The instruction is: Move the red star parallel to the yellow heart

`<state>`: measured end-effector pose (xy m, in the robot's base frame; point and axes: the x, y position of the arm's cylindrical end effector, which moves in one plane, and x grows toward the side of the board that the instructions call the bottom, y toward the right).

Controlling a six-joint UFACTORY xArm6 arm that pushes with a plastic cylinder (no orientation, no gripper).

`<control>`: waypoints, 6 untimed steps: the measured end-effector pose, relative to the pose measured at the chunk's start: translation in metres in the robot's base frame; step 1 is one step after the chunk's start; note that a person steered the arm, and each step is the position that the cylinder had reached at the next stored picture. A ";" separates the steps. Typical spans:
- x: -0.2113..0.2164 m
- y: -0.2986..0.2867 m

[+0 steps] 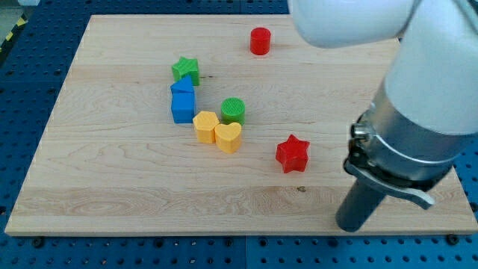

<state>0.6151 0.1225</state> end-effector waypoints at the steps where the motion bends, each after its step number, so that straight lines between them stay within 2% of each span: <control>1: -0.035 -0.015; 2: -0.048 -0.024; 3: -0.043 -0.063; 4: -0.058 -0.067; 6: -0.090 -0.034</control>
